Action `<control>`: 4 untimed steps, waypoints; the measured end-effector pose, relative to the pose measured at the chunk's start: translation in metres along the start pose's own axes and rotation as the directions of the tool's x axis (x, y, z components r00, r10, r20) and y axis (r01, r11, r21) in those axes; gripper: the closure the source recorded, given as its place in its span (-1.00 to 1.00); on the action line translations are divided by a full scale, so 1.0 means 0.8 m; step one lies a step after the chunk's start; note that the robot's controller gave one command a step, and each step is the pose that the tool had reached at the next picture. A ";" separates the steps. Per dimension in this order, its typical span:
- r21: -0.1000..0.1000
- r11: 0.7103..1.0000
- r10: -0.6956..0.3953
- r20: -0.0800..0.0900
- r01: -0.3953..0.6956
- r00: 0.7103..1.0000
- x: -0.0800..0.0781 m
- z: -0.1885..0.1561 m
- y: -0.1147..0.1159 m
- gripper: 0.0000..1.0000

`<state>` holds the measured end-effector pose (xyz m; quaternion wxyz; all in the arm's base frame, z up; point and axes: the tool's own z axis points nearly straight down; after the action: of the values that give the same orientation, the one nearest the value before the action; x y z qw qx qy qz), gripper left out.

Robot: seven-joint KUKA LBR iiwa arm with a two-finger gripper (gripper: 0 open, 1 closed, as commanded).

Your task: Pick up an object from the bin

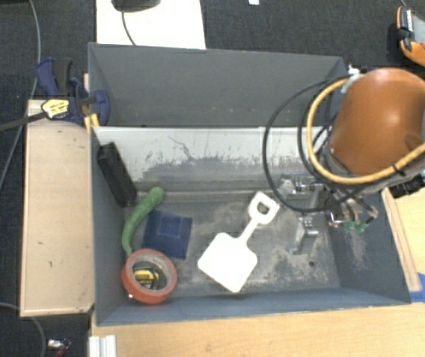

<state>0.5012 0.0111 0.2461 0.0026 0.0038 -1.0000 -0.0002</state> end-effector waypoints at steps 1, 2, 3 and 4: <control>0.000 1.000 0.001 0.008 -0.001 1.000 -0.002 -0.005 0.000 -1.00; 0.003 0.969 -0.246 0.011 0.246 0.969 -0.030 0.108 0.020 -1.00; 0.011 0.824 -0.566 0.018 0.566 0.824 -0.085 0.105 0.029 -1.00; 0.006 0.708 -0.707 0.008 0.707 0.708 -0.103 0.153 0.022 -1.00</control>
Offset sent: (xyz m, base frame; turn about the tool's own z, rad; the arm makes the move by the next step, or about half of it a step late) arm 0.0413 0.0315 -0.1761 -0.4920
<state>0.5825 0.0291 0.1234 -0.0026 0.3859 -0.9226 0.0000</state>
